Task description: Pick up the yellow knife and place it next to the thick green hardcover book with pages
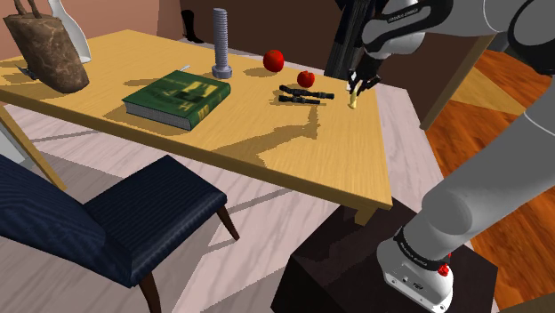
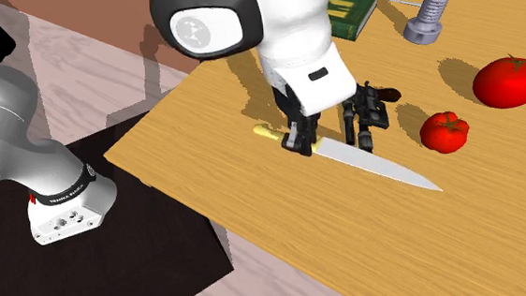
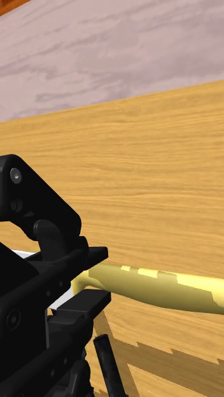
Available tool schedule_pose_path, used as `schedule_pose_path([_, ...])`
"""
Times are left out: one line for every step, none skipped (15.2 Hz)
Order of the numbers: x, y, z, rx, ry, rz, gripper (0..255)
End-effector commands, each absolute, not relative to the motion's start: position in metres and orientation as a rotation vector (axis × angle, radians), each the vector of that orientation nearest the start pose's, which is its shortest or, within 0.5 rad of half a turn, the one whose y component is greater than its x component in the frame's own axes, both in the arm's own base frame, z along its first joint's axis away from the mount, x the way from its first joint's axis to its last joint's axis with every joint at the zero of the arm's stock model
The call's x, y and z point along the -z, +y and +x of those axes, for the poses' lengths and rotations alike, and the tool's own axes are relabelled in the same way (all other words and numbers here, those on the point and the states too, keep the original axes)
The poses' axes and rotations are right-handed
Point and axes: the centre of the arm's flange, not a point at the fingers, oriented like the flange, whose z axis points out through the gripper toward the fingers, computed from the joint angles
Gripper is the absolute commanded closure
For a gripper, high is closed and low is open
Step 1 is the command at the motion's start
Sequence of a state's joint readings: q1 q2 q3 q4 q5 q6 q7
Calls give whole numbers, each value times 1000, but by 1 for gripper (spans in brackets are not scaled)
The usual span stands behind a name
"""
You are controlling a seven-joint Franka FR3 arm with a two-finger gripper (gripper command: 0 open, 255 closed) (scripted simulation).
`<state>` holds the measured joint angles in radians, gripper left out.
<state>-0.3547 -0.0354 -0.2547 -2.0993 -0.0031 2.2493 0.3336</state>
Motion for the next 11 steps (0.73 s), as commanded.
schedule_pose_path([-461,-319,454,289,1428,-2805,255])
schedule_pose_path([-461,-307,459,289,1428,-2805,255])
schedule_pose_path([-461,-295,463,289,1428,-2805,255])
schedule_pose_path([-461,-282,468,289,1428,-2805,255])
schedule_pose_path([-461,-270,473,289,1428,-2805,255])
schedule_pose_path([-461,-258,478,289,1428,-2805,255])
schedule_pose_path([-461,-245,482,289,1428,-2805,255])
schedule_pose_path([-461,-233,487,289,1428,-2805,255])
schedule_pose_path([-461,-221,492,289,1428,-2805,255])
schedule_pose_path([-461,-208,497,289,1428,-2805,255])
schedule_pose_path([-461,-196,501,289,1428,-2805,255])
